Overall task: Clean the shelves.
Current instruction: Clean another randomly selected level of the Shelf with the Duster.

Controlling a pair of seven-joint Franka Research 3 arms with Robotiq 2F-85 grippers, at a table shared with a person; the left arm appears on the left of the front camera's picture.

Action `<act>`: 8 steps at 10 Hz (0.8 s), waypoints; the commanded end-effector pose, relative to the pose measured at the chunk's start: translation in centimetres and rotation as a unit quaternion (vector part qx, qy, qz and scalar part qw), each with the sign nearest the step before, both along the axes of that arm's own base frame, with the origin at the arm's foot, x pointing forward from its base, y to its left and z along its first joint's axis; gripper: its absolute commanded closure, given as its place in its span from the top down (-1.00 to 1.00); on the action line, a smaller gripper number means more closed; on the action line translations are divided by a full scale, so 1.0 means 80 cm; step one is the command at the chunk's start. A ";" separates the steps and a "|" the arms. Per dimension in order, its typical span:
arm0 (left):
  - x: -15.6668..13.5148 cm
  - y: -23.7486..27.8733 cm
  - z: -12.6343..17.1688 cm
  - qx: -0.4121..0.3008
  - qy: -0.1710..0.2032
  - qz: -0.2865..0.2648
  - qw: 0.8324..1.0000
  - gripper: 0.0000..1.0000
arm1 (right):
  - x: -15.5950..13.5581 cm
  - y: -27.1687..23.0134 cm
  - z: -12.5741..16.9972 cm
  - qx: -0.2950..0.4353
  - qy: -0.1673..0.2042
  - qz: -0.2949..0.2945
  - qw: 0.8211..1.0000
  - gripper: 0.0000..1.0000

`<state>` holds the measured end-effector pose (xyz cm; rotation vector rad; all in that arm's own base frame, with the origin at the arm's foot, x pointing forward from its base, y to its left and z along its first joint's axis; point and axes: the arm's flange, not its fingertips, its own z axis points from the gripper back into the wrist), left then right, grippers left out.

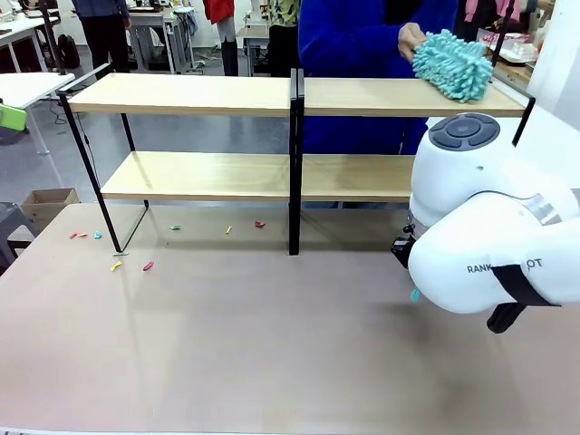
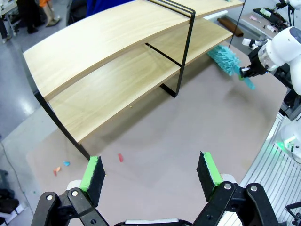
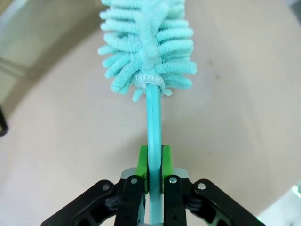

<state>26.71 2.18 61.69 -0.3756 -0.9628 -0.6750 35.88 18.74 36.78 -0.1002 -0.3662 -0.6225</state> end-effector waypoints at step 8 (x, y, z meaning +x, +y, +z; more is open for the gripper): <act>0.001 0.001 0.000 -0.005 -0.003 -0.008 1.000 1.00 | -0.050 0.001 -0.007 0.053 0.011 0.129 0.990 -0.74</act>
